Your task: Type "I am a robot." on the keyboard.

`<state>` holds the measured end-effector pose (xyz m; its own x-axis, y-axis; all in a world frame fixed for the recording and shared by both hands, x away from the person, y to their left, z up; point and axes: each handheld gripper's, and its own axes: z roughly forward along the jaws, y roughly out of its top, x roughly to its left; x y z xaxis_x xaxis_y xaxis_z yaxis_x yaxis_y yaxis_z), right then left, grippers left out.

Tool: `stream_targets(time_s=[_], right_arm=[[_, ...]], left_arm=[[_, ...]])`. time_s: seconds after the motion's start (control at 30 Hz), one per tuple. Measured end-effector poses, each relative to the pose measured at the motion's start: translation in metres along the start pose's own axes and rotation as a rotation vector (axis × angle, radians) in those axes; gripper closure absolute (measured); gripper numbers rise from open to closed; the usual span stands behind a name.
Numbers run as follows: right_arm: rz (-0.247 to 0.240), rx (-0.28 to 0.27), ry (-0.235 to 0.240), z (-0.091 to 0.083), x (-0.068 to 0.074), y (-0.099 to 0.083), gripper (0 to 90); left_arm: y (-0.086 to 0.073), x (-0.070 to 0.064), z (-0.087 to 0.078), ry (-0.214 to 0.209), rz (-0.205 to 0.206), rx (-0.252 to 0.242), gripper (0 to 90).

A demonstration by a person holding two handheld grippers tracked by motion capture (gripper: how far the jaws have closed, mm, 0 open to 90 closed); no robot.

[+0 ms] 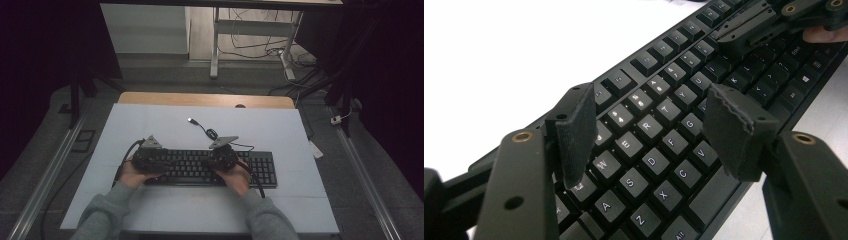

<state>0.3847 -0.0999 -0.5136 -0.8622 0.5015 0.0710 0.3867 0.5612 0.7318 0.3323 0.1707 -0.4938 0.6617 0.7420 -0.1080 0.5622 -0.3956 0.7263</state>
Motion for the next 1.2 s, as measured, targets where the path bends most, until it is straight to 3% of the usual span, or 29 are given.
stream_targets(time_s=[0.17,0.37,0.53,0.93,1.2], right_arm=[[-0.018,0.015,-0.016,0.002,0.001,-0.001,90.0],[-0.024,-0.01,-0.024,-0.003,0.003,0.0,90.0],[-0.004,-0.068,-0.011,-0.016,0.0,0.001,90.0],[0.03,-0.111,-0.048,-0.053,-0.007,-0.016,89.8],[0.054,-0.12,-0.089,-0.078,-0.009,-0.039,57.5]], left_arm=[[0.0,0.0,0.0,0.002,0.001,0.0,37.8],[0.0,0.0,-0.001,0.003,0.001,-0.003,37.8],[0.0,0.001,-0.002,0.004,0.0,-0.01,37.7],[0.0,0.003,-0.004,0.012,-0.011,-0.019,37.8],[-0.001,0.004,-0.005,0.015,-0.019,-0.026,37.9]])
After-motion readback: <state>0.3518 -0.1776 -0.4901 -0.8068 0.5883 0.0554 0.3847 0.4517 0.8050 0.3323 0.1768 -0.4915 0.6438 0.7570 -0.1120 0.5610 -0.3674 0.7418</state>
